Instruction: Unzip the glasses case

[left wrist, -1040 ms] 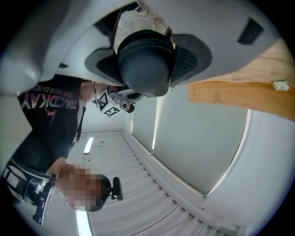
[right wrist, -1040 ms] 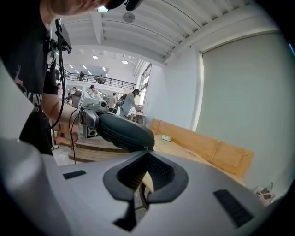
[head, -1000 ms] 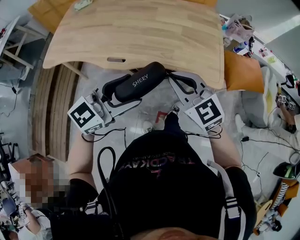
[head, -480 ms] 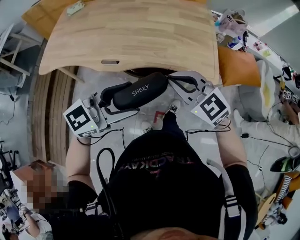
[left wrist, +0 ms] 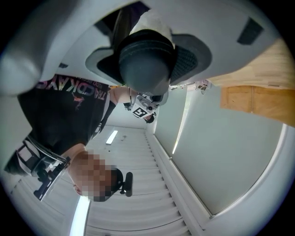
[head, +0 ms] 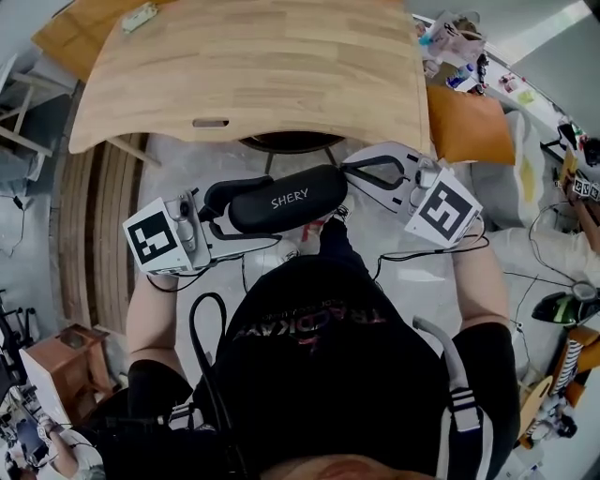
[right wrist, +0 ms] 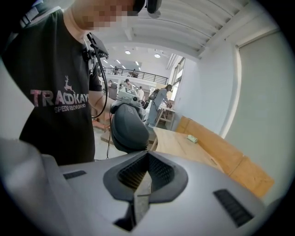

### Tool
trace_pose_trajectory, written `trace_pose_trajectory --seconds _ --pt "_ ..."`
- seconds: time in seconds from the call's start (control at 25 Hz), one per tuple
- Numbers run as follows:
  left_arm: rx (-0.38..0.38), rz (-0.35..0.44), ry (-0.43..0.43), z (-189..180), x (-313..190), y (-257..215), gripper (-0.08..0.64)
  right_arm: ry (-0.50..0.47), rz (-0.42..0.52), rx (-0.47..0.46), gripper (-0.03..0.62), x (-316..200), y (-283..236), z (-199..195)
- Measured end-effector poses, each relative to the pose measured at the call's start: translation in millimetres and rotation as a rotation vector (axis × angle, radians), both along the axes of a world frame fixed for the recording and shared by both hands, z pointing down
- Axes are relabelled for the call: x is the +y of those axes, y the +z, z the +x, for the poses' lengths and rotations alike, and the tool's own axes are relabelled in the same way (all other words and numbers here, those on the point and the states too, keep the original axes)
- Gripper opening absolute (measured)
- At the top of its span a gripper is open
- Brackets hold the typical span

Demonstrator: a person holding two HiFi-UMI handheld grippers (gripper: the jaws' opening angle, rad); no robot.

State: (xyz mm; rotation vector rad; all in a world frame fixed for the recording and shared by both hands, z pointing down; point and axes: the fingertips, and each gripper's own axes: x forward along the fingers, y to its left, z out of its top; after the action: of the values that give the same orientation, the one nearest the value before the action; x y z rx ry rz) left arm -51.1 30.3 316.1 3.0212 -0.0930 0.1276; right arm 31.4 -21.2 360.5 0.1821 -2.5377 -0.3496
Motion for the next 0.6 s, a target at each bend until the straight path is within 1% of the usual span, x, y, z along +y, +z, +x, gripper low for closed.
trace_pose_trajectory --seconds 0.08,0.24,0.36,0.52,0.6 --pt "0.013 -0.008 0.012 0.1 0.4 -1.3 0.330 -0.009 -0.014 0.002 0.020 0.6 0.1 -0.8" --pt "0.013 -0.008 0.045 2.7 1.1 -2.3 0.330 -0.022 -0.035 0.015 0.020 1.2 2.0 -0.5" --pt "0.020 -0.012 0.046 4.9 -0.7 -2.5 0.328 -0.020 -0.039 0.023 0.019 0.2 5.0 1.5" --pt "0.083 -0.033 0.020 1.3 -2.7 -5.5 0.325 -0.029 -0.033 0.008 0.020 0.3 2.9 1.8" --pt "0.102 -0.042 0.006 -0.9 -2.1 -6.4 0.325 -0.043 -0.037 -0.004 0.023 1.6 1.5 1.3"
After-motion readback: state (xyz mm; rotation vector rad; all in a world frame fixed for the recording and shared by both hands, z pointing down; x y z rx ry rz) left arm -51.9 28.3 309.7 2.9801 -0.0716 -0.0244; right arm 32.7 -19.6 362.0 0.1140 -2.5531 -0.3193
